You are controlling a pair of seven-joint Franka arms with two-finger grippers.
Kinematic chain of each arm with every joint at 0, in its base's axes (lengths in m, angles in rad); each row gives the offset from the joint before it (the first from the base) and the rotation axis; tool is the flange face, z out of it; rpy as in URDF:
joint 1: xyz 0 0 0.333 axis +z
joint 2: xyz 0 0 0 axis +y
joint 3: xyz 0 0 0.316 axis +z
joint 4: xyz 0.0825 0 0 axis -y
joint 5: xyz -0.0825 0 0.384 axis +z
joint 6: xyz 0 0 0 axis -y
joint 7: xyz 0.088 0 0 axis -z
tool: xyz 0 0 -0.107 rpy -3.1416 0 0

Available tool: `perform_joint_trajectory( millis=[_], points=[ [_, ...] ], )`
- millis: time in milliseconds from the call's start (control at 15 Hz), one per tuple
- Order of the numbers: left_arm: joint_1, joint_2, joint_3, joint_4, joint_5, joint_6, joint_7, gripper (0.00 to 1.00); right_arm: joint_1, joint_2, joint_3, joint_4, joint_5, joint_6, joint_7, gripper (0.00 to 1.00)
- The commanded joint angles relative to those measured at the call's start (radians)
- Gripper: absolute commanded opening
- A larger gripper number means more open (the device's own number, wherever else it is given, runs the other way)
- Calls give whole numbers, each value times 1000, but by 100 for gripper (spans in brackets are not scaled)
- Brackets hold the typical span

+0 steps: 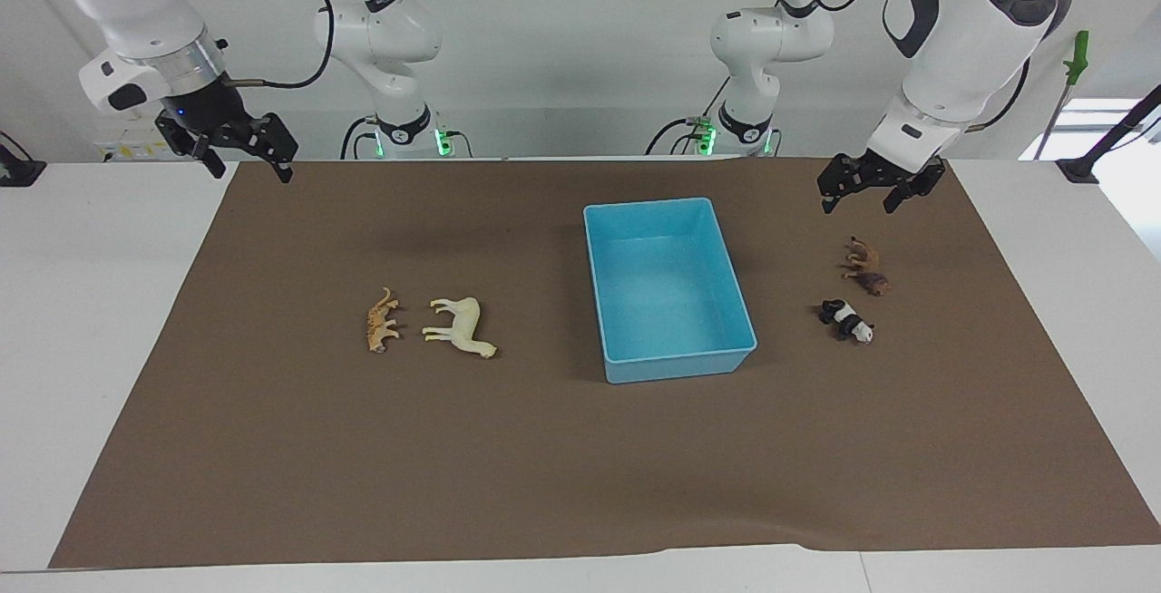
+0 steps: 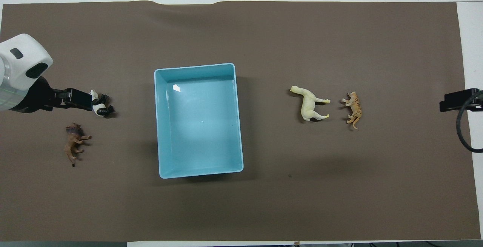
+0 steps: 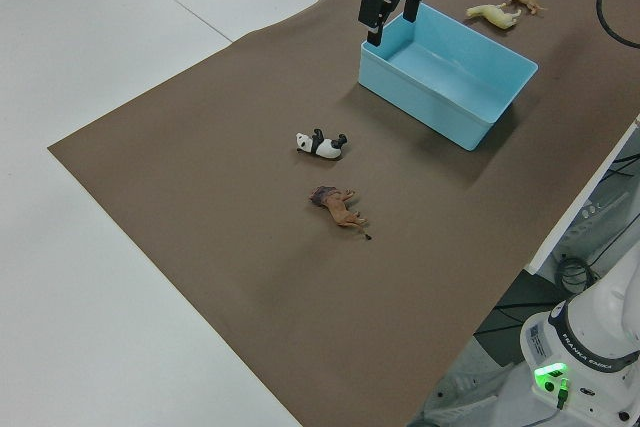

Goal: Put all toys into storage box
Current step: 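Reach the right gripper toward the cream llama toy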

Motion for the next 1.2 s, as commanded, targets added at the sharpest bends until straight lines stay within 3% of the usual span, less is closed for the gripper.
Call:
perform_joint_trajectory(
  millis=[0, 600, 800, 1133],
  points=[
    [0, -10, 5, 4, -9, -11, 5, 100, -7, -11, 2, -15, -9, 11, 8, 100],
    [0, -9, 5, 3, -9, -11, 5, 100, 14, -2, 16, -25, -8, 38, 18, 100],
    [0, -9, 5, 3, -9, -11, 5, 100, 118, 30, 19, -108, -4, 159, 89, 100],
    [0, -10, 5, 4, -9, -11, 5, 100, 258, 194, 19, -159, 0, 385, 253, 100]
  ],
)
